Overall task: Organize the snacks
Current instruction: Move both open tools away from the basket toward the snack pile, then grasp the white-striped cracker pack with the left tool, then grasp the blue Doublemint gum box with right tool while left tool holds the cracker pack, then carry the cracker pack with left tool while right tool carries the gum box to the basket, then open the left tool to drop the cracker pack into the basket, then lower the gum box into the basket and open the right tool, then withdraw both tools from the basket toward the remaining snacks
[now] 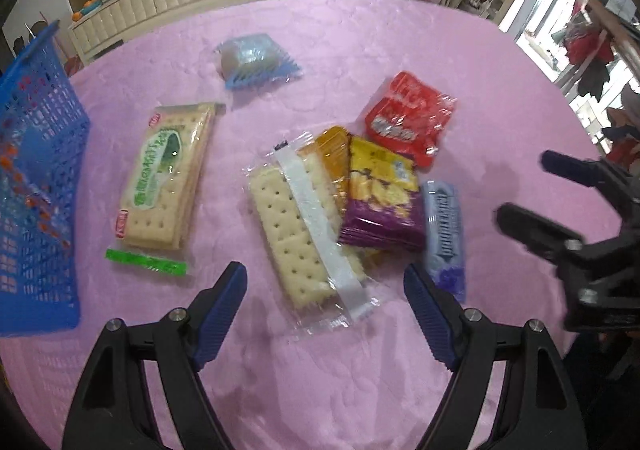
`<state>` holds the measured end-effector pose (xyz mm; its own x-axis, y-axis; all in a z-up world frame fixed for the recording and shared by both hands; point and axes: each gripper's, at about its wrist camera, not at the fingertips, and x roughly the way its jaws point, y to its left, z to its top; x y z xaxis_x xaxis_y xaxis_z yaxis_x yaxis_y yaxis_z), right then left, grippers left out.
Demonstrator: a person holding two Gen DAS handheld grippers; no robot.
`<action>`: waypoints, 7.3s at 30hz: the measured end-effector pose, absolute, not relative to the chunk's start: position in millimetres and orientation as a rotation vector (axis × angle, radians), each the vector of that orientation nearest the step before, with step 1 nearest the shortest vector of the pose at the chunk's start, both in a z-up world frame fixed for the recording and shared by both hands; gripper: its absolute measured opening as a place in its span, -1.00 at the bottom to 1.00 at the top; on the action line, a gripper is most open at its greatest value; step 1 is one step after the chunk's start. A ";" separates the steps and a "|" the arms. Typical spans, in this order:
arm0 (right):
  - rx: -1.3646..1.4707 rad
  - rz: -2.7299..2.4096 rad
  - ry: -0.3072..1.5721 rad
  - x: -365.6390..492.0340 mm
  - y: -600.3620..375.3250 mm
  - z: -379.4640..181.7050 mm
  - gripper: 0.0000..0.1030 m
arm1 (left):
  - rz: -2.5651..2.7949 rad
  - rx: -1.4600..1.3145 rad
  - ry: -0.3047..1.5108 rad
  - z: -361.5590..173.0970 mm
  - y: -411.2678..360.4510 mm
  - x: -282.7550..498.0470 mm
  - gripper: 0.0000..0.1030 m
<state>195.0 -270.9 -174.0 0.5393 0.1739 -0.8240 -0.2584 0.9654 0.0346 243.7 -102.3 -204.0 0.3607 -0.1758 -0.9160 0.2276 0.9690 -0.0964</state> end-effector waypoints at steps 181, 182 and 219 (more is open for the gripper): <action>-0.172 0.654 0.930 217.9 39.9 -71.0 0.62 | 0.130 -0.267 0.788 -45.3 223.7 121.9 0.52; -0.167 0.645 0.924 216.1 31.5 -68.0 0.62 | 0.124 -0.262 0.787 -42.3 218.0 123.0 0.52; 0.059 0.345 0.867 199.6 -229.2 -92.5 0.66 | -0.224 0.057 0.892 -69.7 -33.7 208.3 0.62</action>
